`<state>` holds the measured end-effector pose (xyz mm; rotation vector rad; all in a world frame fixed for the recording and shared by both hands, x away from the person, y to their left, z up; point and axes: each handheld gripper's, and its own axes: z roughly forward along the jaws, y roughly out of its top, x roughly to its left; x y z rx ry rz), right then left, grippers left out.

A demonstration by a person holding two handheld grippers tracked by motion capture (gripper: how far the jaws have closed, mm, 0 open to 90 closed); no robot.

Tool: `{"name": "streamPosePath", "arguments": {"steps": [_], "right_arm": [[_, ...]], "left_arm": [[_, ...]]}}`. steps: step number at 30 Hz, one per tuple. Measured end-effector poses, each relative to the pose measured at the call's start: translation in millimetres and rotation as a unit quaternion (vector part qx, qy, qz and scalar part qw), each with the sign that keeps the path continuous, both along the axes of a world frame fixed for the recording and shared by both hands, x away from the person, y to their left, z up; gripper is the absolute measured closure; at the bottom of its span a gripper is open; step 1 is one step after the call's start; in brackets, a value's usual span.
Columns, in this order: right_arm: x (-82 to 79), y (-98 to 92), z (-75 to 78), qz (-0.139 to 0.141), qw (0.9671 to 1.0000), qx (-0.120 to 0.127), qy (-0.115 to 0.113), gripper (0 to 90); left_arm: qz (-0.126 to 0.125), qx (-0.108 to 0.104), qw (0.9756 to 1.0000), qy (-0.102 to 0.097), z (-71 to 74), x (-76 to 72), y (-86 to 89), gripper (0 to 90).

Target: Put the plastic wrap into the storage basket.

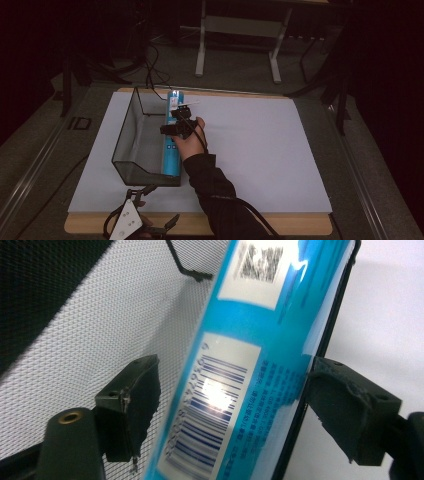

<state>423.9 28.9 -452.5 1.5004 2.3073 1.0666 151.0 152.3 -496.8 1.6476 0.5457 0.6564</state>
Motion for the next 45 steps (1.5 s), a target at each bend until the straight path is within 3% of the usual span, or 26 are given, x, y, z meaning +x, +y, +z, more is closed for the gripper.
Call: {"name": "streamPosePath", "arguments": {"steps": [3, 5, 14, 17, 29, 30, 41, 45], "right_arm": [[1.0, -7.2, 5.7, 0.020, 0.9997, 0.014, 0.008, 13.1], [0.9, -12.3, 8.1, 0.028, 0.9995, 0.012, 0.008, 13.2], [-7.6, -38.9, 20.6, 0.061, 0.9976, -0.003, -0.032, 13.7], [-9.2, -52.4, 23.8, 0.066, 0.9972, -0.002, -0.035, 13.8], [-22.3, -104.1, 30.0, 0.065, 0.9957, -0.016, -0.064, 13.6], [-25.1, -114.8, 29.9, 0.061, 0.9956, -0.017, -0.068, 13.6], [-42.0, -160.2, 24.3, 0.056, 0.9939, -0.031, -0.091, 13.7], [-52.0, -187.3, 20.9, 0.044, 0.9932, -0.026, -0.104, 14.0]], "left_arm": [[0.000, 0.000, 1.0000, 0.001, -0.2, 0.5, -0.2, 3.0], [0.000, -0.001, 1.0000, 0.002, -0.2, 0.7, -0.4, 2.9], [-0.002, -0.001, 1.0000, 0.007, -1.1, 1.5, -1.2, 3.0], [-0.002, 0.000, 1.0000, 0.008, -1.4, 2.0, -1.9, 2.9], [-0.002, 0.003, 0.9999, 0.013, -3.0, 3.7, -3.5, 3.0], [-0.002, 0.003, 0.9999, 0.014, -3.1, 3.9, -3.7, 3.0], [-0.002, 0.004, 0.9999, 0.014, -3.5, 4.3, -4.2, 2.9], [-0.001, 0.004, 0.9999, 0.016, -4.1, 5.0, -5.0, 3.0]]}}
